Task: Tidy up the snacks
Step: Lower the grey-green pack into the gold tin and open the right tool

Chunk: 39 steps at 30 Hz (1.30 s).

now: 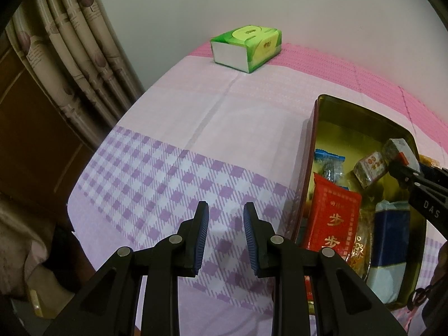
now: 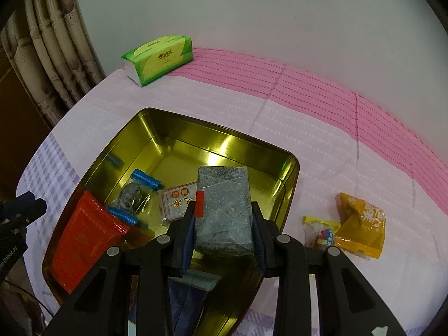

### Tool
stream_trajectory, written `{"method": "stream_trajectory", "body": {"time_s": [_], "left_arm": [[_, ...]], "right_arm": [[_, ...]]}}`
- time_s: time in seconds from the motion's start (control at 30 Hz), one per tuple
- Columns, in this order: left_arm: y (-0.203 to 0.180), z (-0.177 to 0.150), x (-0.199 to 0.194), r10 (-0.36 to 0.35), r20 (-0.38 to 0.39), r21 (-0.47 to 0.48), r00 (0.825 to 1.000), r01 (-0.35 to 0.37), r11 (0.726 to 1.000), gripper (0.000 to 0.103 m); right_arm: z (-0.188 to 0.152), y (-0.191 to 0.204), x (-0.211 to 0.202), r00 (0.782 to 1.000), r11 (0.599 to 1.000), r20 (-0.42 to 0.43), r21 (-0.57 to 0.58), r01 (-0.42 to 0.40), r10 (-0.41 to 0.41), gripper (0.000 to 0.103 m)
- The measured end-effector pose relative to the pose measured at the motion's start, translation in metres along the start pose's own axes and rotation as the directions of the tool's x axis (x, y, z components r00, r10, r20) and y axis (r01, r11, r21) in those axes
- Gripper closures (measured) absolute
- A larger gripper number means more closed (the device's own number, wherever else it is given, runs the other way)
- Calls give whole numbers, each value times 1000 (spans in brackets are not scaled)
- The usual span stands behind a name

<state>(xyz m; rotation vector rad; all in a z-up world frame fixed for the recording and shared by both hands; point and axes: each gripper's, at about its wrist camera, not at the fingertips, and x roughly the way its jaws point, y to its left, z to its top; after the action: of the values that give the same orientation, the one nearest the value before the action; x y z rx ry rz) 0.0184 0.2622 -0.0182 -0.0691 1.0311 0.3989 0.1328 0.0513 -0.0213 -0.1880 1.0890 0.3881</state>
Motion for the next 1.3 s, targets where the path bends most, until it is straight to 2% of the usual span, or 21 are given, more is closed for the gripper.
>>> {"method": "stream_trajectory", "body": {"time_s": [0.1, 0.2, 0.73, 1.17, 1.3], "left_arm": [[0, -1, 1, 8, -7, -4, 1000, -8, 1000, 74], [1, -2, 1, 15, -7, -7, 1000, -15, 1000, 65], [-1, -2, -2, 22, -2, 10, 1000, -22, 1000, 64], [-8, -3, -2, 26, 1, 48, 1000, -26, 999, 63], [-11, -4, -2, 28, 3, 60, 1000, -28, 998, 59]], "right_arm": [[0, -1, -1, 1000, 1000, 3, 3, 0, 0, 69], [0, -1, -4, 1000, 1000, 13, 3, -3, 3, 69], [1, -13, -38, 996, 998, 74, 37, -47, 44, 69], [-20, -63, -61, 996, 992, 93, 126, -9, -3, 67], [-26, -81, -62, 996, 989, 87, 150, 18, -31, 67]]}}
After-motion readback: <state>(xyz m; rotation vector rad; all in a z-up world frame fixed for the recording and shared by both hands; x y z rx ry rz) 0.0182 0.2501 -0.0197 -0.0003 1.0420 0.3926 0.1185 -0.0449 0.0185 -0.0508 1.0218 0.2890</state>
